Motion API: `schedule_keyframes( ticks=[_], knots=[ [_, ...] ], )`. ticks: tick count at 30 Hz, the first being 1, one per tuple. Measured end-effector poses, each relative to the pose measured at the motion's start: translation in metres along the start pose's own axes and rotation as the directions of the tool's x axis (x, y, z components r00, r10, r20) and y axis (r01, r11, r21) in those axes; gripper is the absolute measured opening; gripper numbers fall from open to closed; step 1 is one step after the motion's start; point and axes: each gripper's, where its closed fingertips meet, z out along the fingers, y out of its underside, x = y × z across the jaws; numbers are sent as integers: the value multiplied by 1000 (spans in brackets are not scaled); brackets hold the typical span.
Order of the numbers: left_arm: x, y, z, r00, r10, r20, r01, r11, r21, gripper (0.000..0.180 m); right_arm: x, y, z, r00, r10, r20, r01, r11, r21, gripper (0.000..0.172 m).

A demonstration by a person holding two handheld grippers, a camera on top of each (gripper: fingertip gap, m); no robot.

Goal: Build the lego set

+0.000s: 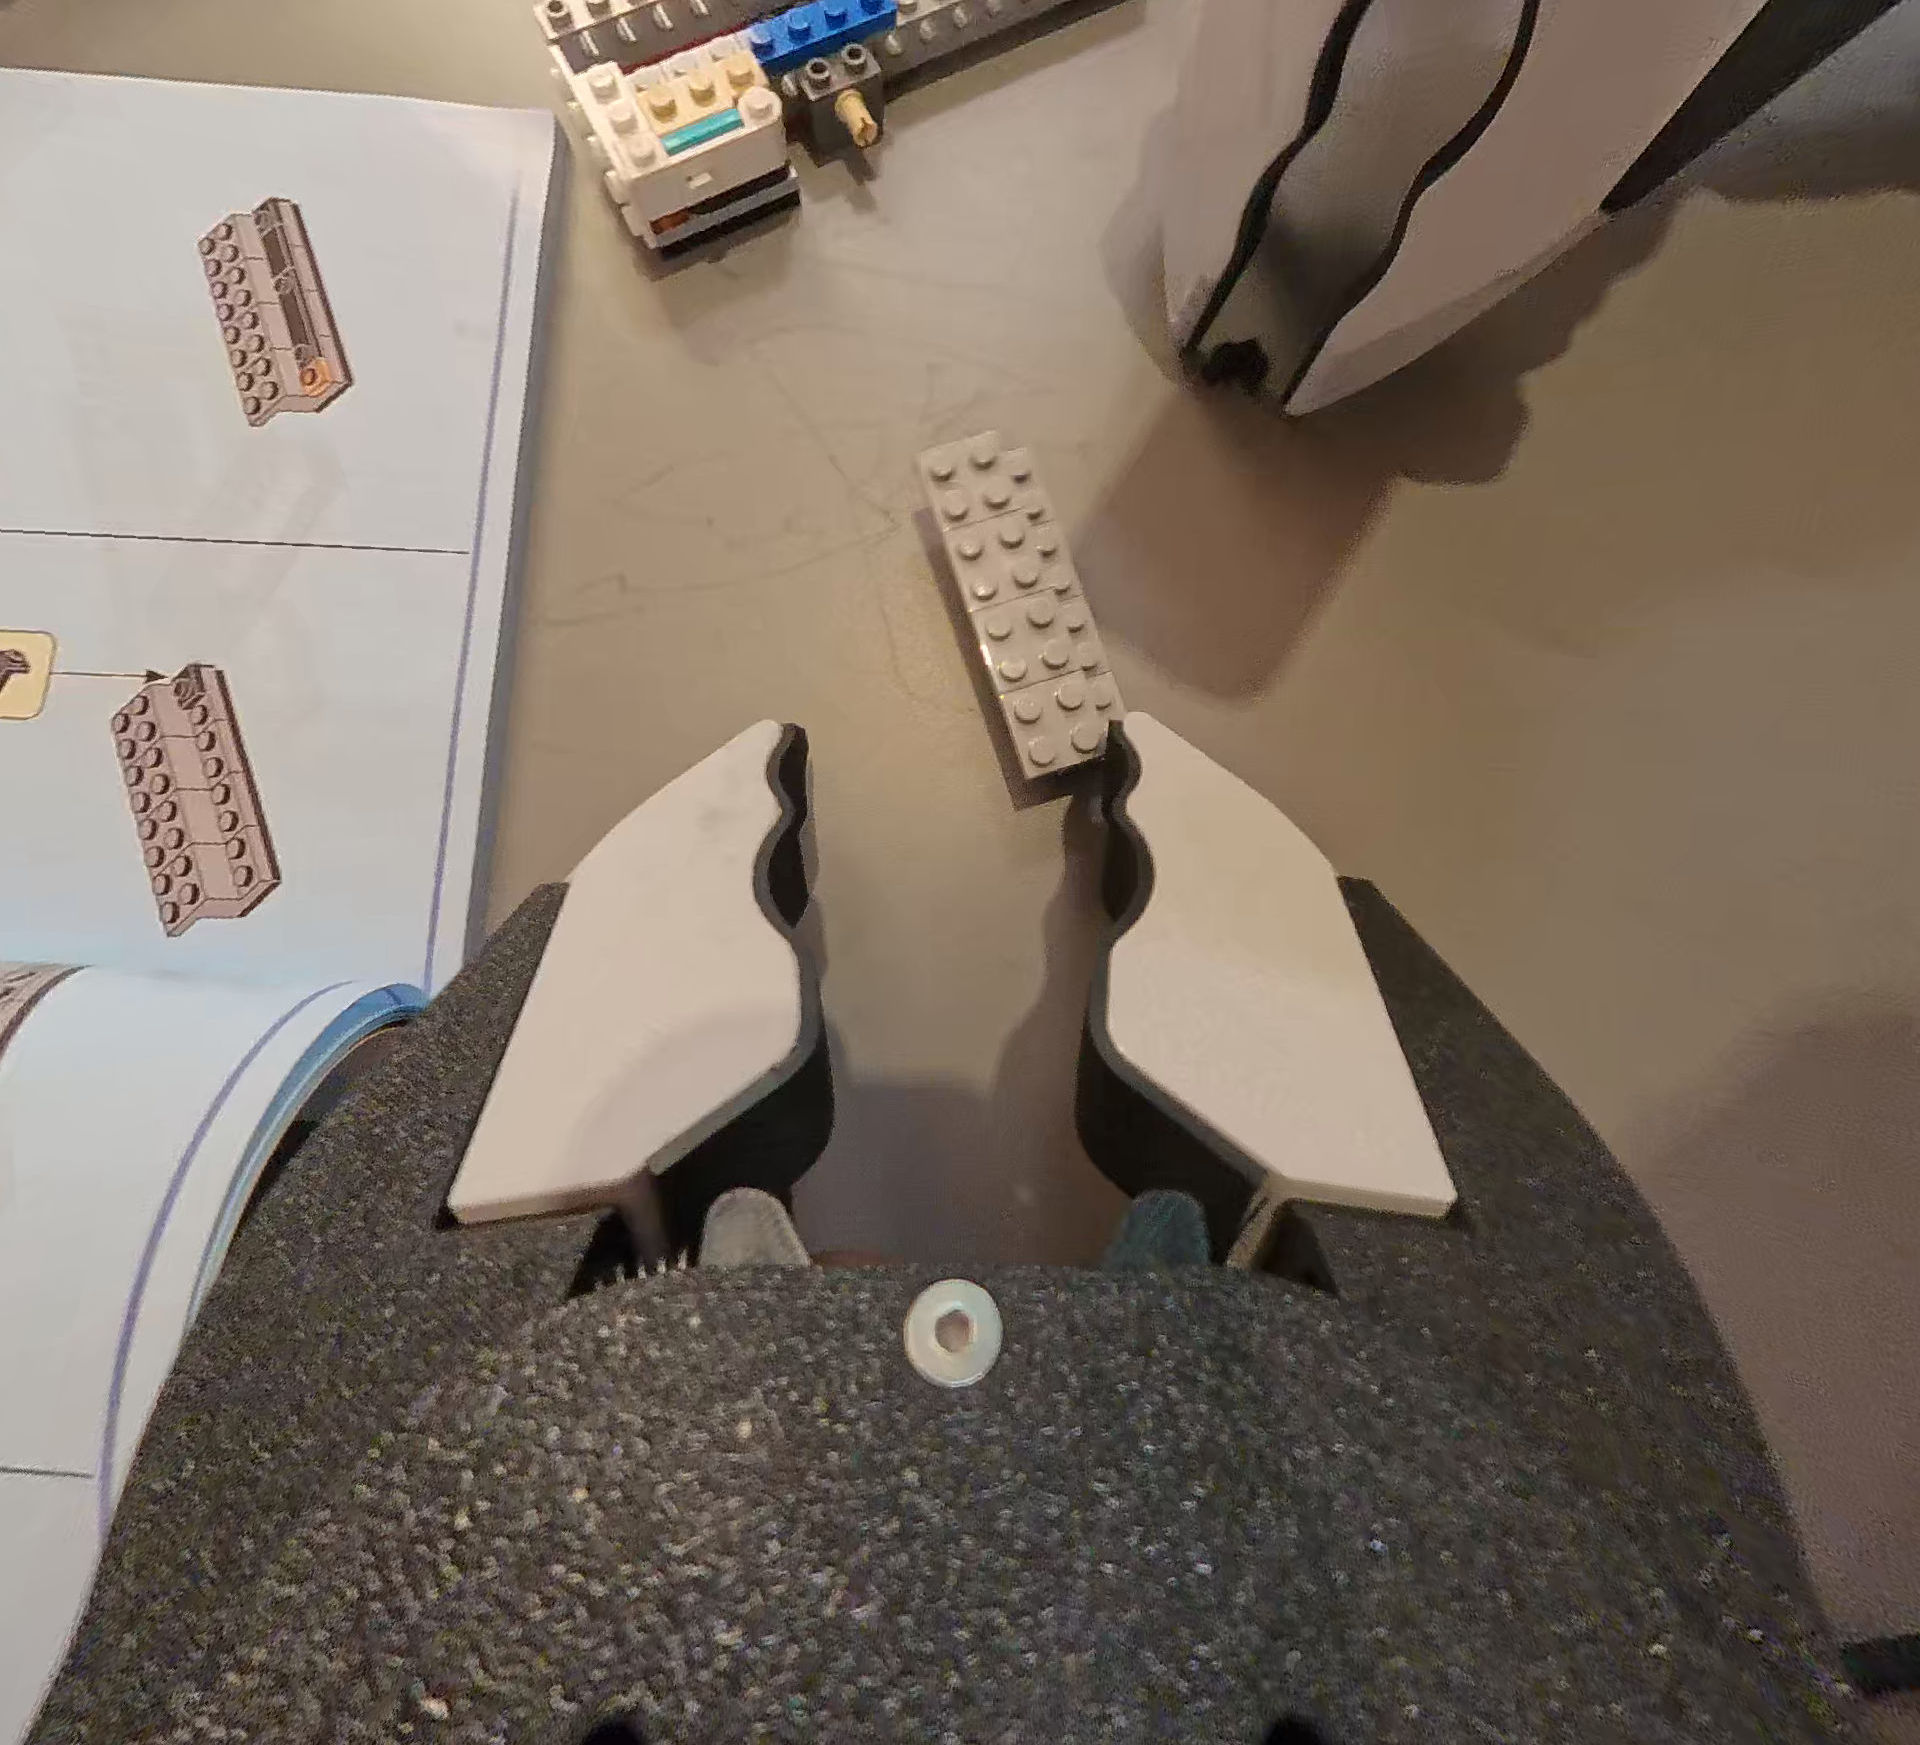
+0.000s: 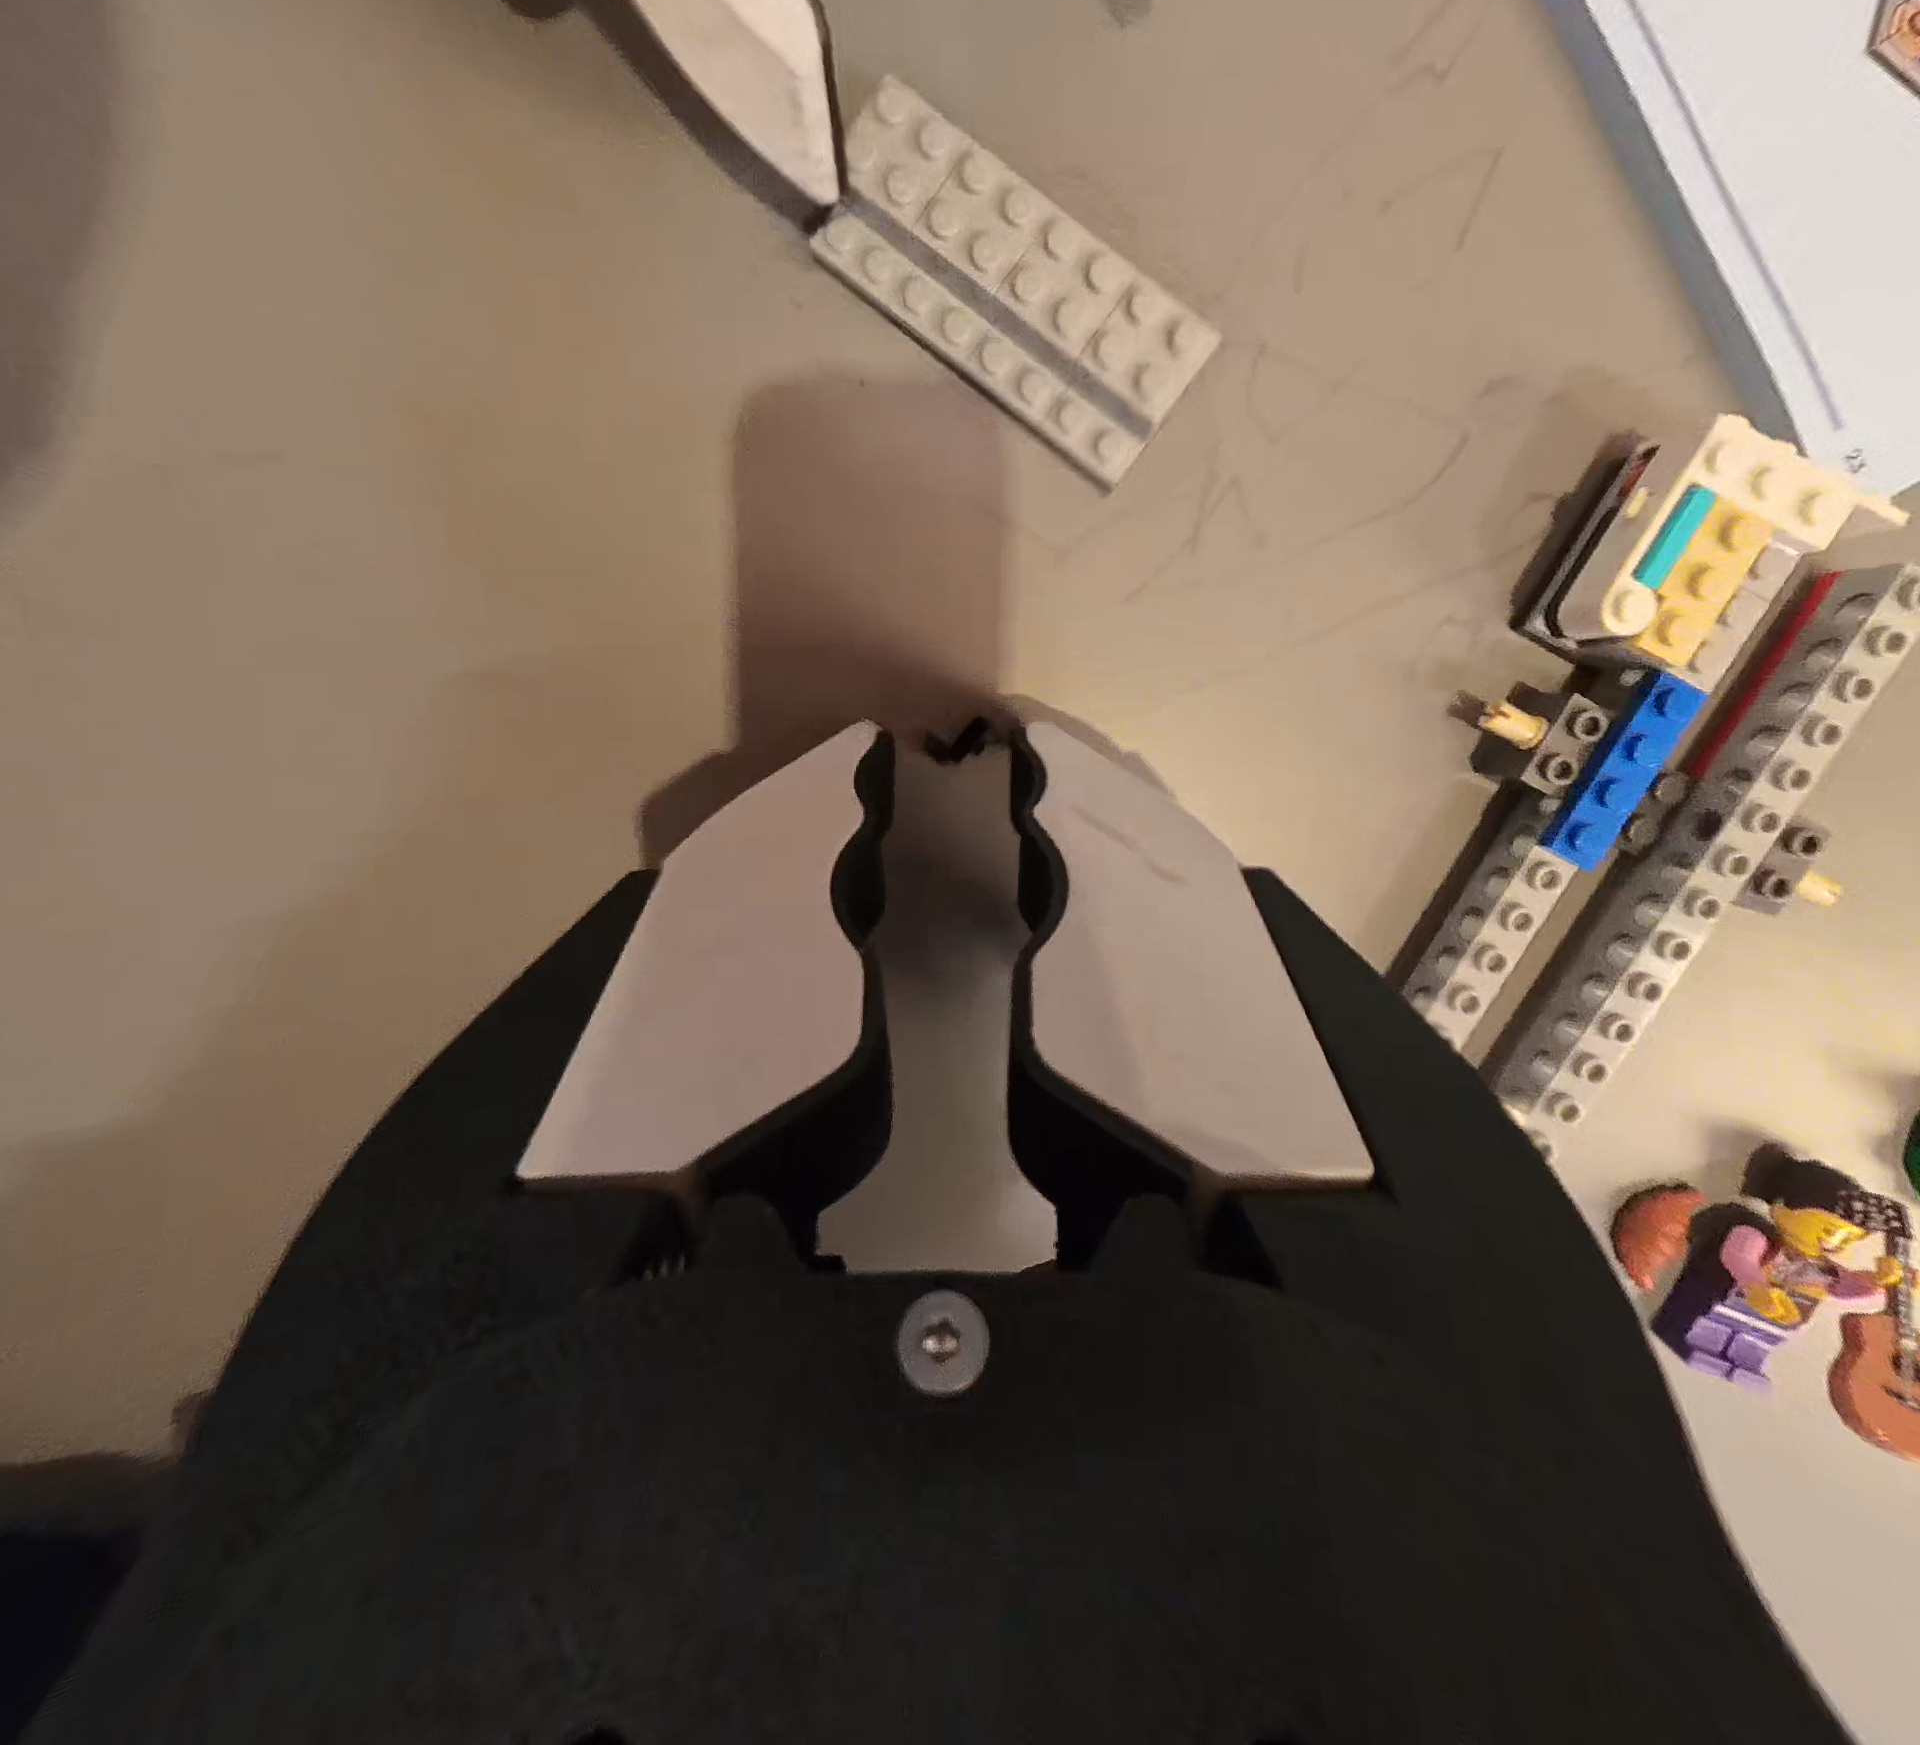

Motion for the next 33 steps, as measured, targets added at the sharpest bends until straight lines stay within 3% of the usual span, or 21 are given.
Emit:
schedule_keyframes(
  ticks=[2,9,14,18,24,29,33],
  knots=[
    [-4,1,-1,1000,-6,11,6,1000,7,55,0,-4,2,1000,-12,-3,12,1000,16,13],
    [-10,-1,-3,1000,-15,21,14,999,49,55,-1,-10,5,999,-53,5,52,997,62,12],
    [-11,-10,-7,1000,-17,17,15,994,107,55,1,-13,1,999,-48,-11,48,996,72,25],
    [-8,-5,-4,999,-26,-22,28,995,95,56,-2,-8,-2,999,-29,-12,30,999,41,26],
    [-7,-9,-1,999,-24,-26,27,993,114,56,-3,-7,4,999,-35,-1,35,999,32,13],
    [-4,-22,-8,1000,4,-22,0,982,190,55,-1,-13,5,997,-81,-16,82,994,70,12],
    [15,-40,-17,984,-39,-171,87,956,281,50,5,-36,-5,970,-202,-134,224,957,181,12]
  ],
)
